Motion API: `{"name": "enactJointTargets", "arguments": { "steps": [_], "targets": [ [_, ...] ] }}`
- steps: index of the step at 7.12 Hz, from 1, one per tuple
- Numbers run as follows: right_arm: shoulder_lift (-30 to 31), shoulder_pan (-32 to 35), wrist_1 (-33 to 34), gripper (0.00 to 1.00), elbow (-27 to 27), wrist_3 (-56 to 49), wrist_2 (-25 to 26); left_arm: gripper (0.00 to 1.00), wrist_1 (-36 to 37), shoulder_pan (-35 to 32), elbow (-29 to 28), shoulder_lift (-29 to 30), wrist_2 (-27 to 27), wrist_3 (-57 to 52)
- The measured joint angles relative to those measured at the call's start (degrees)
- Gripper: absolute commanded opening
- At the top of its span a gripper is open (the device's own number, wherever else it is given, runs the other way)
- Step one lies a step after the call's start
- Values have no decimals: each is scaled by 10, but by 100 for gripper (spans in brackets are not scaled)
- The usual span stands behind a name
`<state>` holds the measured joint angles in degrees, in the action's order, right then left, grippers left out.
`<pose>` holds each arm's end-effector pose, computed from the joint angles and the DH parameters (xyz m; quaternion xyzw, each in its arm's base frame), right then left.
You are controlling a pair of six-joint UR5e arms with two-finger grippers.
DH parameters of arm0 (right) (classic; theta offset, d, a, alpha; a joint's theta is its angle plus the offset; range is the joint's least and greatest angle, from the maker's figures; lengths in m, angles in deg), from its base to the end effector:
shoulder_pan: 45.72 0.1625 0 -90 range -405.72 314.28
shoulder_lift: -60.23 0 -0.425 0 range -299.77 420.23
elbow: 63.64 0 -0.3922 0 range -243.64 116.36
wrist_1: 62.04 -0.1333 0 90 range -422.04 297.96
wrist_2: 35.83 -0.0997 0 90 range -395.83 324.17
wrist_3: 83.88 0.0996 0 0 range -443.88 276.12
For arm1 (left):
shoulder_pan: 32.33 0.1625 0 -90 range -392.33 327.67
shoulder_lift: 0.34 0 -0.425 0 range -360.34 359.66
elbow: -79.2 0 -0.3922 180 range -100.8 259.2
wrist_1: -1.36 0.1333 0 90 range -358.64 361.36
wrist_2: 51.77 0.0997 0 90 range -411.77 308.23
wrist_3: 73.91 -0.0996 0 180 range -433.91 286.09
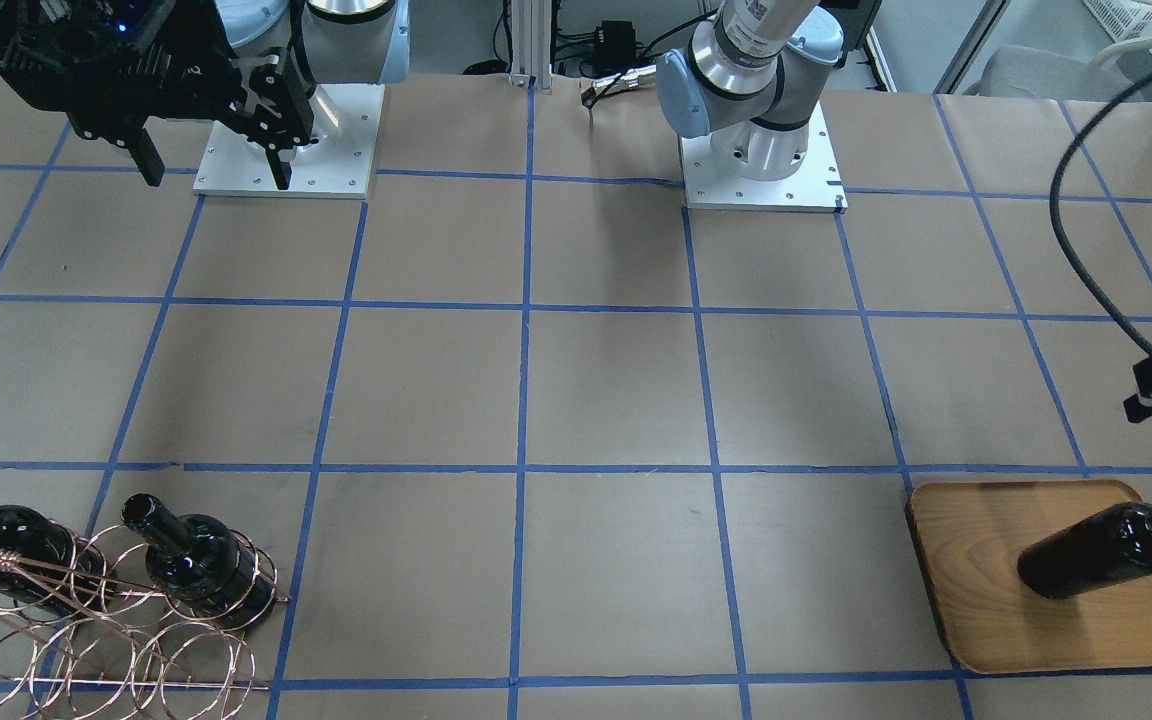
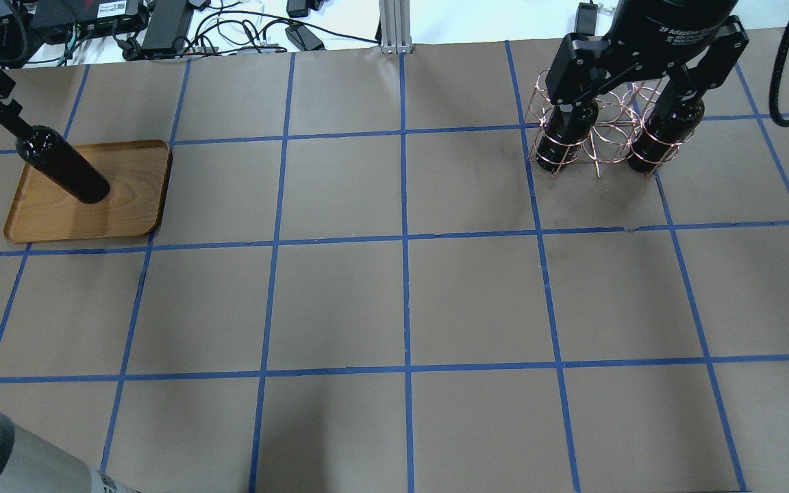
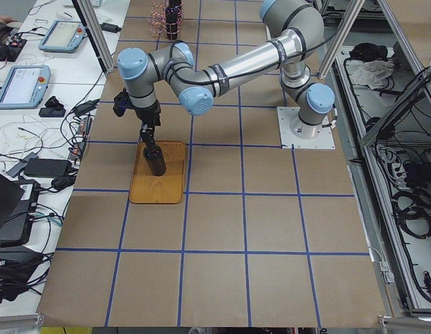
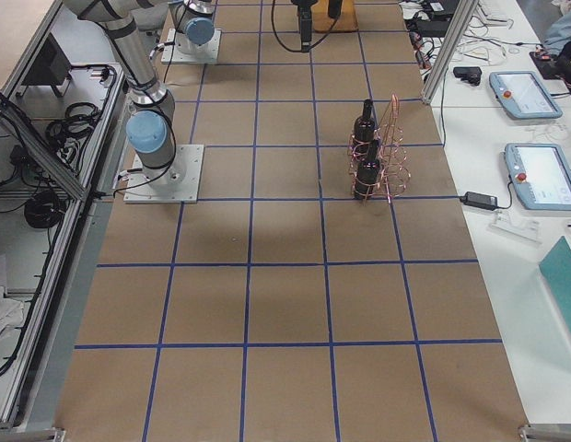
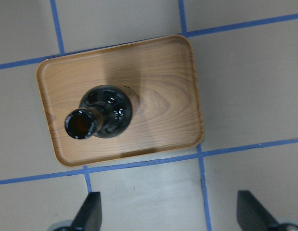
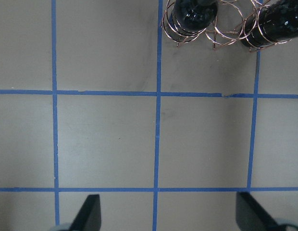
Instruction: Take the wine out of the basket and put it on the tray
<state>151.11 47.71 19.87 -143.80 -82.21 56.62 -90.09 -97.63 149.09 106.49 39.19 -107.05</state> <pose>0.1577 -0.4744 0.5656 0.0149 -0.9994 0.0239 0.0203 0.1384 -0.6160 0.4954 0.0734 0.9971 -0.0099 0.0151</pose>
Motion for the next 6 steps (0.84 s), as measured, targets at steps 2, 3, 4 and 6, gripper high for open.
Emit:
{"name": "enactJointTargets", "arguments": {
  "steps": [2,3,4,6],
  "targets": [
    [0,0,0,100,0,0,0,100,-13,-70,44,-73,-1,90],
    [0,0,0,100,0,0,0,100,-13,-113,61,-99,-2,135],
    [0,0,0,100,0,0,0,100,-2,-152,77,-118,-6,173],
    [0,0,0,100,0,0,0,100,27,-197,124,-148,-8,238]
  ]
}}
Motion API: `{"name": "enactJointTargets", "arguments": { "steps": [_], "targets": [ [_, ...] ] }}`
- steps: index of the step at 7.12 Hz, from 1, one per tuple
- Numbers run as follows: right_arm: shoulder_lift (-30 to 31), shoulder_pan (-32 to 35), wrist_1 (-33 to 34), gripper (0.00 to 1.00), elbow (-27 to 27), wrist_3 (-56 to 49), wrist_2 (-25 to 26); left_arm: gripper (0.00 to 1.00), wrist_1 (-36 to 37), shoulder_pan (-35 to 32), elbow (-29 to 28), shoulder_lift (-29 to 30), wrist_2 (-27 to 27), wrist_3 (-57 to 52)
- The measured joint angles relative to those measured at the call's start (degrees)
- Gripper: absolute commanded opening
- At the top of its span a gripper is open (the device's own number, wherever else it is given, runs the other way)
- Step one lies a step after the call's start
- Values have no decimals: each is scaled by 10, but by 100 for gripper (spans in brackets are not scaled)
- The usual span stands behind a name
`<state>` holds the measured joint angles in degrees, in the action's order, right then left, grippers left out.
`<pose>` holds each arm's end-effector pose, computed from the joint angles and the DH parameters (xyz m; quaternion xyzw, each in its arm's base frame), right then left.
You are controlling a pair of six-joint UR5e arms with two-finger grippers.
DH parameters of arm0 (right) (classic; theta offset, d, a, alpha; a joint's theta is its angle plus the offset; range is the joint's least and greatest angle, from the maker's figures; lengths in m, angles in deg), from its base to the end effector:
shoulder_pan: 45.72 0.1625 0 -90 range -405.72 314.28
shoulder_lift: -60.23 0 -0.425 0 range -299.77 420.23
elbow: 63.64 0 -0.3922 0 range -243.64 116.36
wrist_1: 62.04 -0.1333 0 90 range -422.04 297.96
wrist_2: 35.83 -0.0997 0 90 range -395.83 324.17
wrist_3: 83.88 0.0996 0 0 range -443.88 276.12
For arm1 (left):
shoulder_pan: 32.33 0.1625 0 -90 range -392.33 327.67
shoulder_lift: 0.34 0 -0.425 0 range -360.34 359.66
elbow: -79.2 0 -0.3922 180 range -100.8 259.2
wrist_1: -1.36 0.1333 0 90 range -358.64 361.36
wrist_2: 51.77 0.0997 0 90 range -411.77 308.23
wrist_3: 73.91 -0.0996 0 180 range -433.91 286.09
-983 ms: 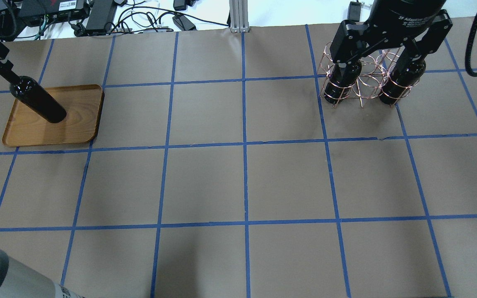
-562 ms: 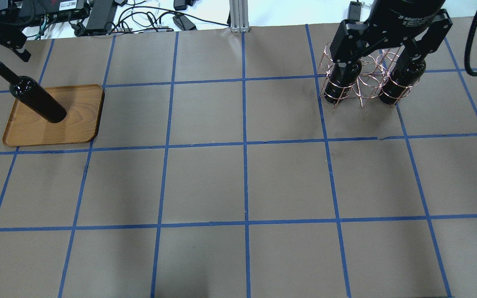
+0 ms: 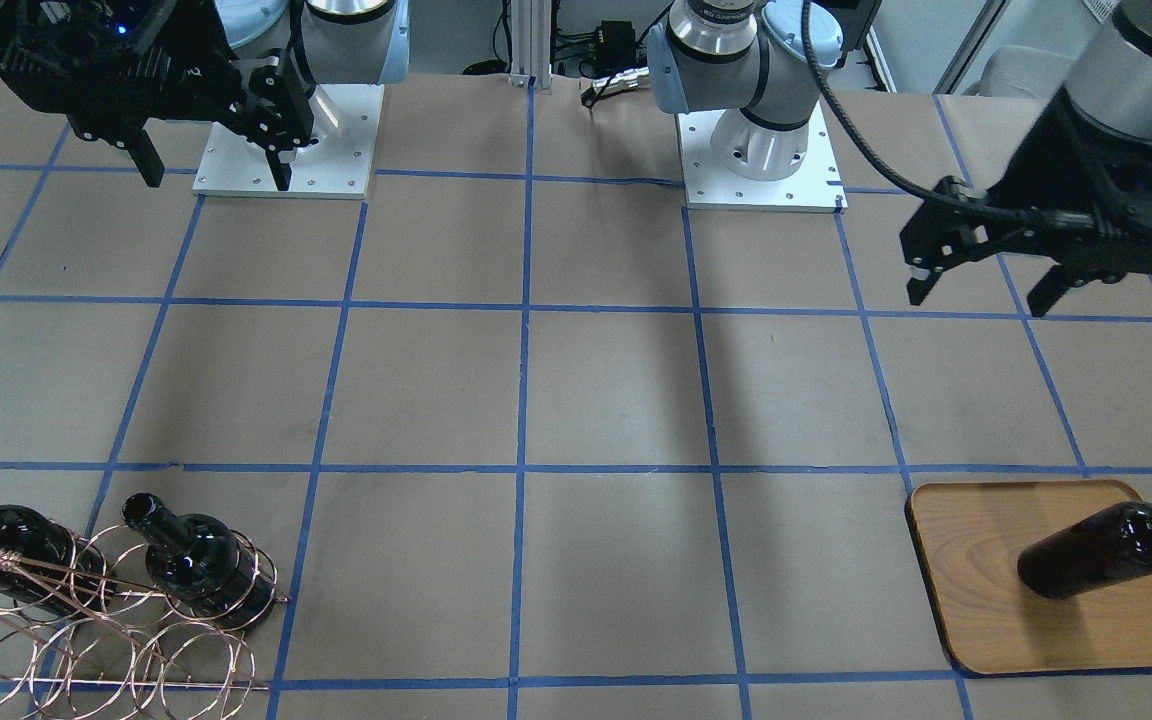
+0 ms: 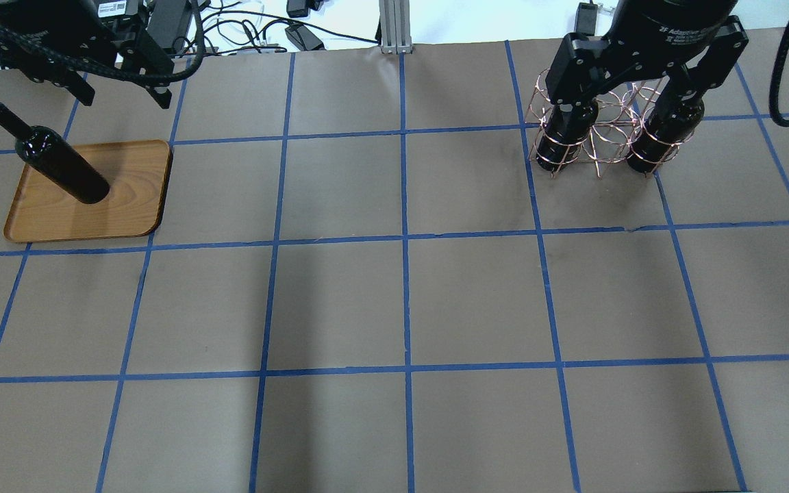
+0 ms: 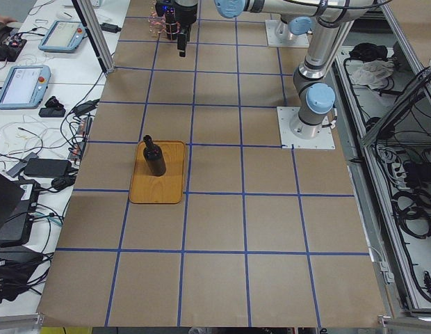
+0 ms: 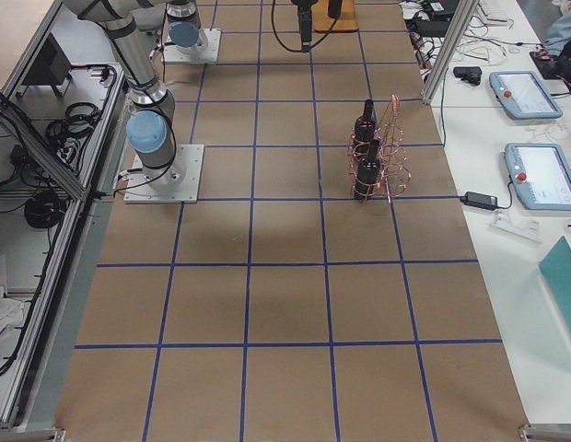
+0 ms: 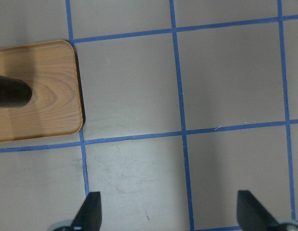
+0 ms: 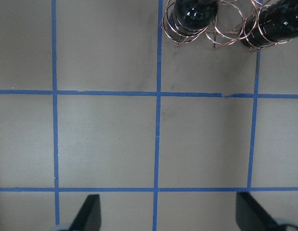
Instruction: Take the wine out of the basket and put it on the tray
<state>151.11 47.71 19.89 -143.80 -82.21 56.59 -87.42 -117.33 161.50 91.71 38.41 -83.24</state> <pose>0.1578 -0.4744 0.5656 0.0149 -0.9994 0.0240 0.0201 -0.0875 -0.5260 0.5389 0.0376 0.9975 -0.0593 0.0090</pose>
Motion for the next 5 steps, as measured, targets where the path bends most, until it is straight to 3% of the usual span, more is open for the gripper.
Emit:
{"name": "enactJointTargets", "arguments": {
  "steps": [5],
  "targets": [
    [0,0,1,100,0,0,0,100,-24,-25,22,-29,-5,55]
  ]
}}
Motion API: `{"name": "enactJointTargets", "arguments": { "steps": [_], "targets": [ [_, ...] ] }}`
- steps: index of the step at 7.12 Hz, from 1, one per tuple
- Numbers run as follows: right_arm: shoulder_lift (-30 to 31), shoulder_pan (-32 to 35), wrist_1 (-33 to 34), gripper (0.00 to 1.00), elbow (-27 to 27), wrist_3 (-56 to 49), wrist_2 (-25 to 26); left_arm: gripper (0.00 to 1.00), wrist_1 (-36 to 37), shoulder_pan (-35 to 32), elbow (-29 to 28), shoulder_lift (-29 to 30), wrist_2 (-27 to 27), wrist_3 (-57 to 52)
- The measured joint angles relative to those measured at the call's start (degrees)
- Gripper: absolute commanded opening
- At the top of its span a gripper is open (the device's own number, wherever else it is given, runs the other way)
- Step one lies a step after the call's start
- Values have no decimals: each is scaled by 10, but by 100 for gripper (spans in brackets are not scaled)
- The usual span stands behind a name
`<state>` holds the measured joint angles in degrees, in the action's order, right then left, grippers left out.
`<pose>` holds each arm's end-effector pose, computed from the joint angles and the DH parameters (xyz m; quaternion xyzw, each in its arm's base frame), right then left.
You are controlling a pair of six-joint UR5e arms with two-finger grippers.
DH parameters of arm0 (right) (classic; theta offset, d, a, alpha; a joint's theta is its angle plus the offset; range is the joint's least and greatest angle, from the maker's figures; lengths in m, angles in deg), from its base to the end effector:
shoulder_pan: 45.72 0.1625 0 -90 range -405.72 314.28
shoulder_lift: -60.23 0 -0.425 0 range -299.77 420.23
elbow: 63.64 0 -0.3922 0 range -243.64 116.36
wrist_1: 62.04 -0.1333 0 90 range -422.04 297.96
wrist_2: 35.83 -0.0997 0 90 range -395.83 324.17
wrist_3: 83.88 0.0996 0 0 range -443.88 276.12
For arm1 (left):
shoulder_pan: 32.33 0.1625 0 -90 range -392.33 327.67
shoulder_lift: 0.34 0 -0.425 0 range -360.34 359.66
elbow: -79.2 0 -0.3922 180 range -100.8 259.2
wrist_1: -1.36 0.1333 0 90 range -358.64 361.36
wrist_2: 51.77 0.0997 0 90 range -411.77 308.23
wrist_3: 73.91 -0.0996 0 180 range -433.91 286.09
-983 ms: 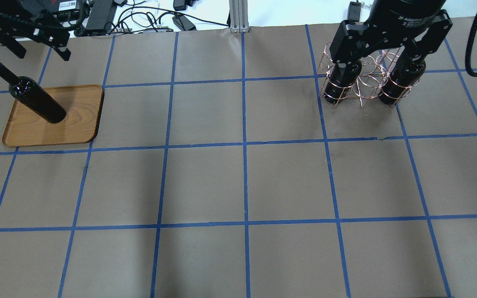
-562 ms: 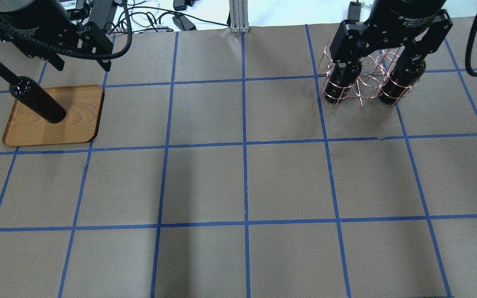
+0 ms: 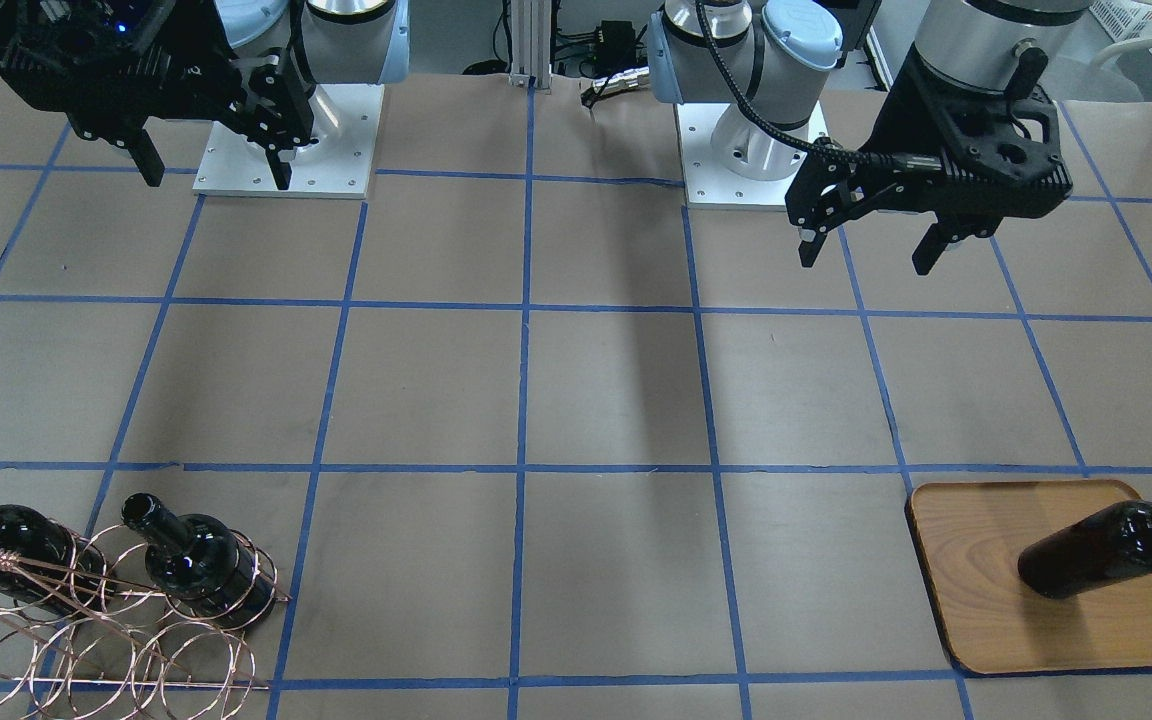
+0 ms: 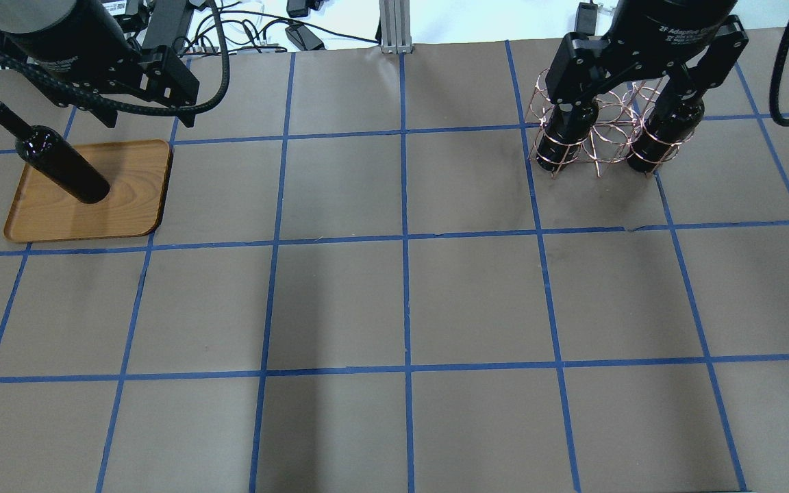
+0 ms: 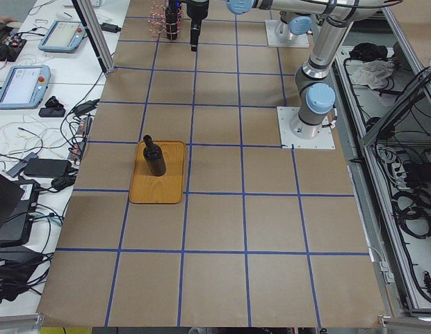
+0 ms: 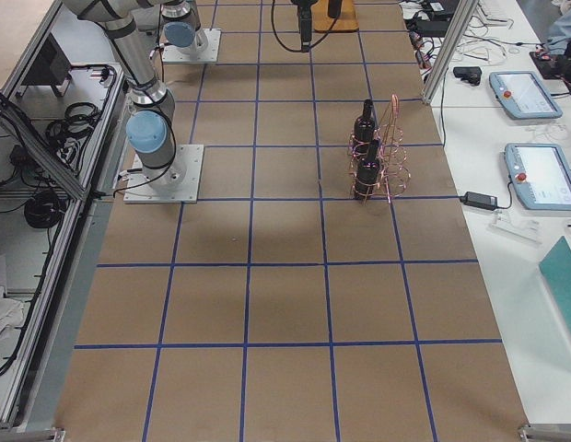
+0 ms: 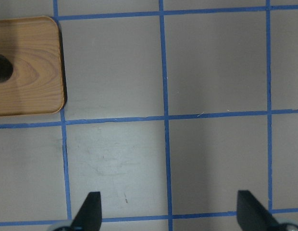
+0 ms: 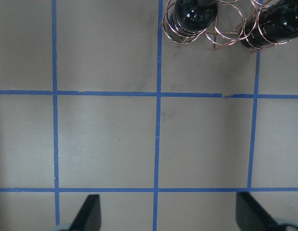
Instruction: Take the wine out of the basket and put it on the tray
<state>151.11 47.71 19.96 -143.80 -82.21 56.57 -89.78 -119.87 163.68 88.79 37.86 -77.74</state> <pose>0.1578 -0.4745 0.5657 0.0149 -0.9994 0.0246 0.0199 -0.1127 -0.4970 0.5410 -0.0121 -0.9989 0.0459 0.0007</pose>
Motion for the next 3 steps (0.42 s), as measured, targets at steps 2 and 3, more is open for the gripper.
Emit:
{"name": "enactJointTargets", "arguments": {
  "steps": [2,3],
  "targets": [
    [0,0,0,100,0,0,0,100,-28,-11,-2,-9,3,16],
    [0,0,0,100,0,0,0,100,-35,-13,-2,-11,5,18]
  ]
}}
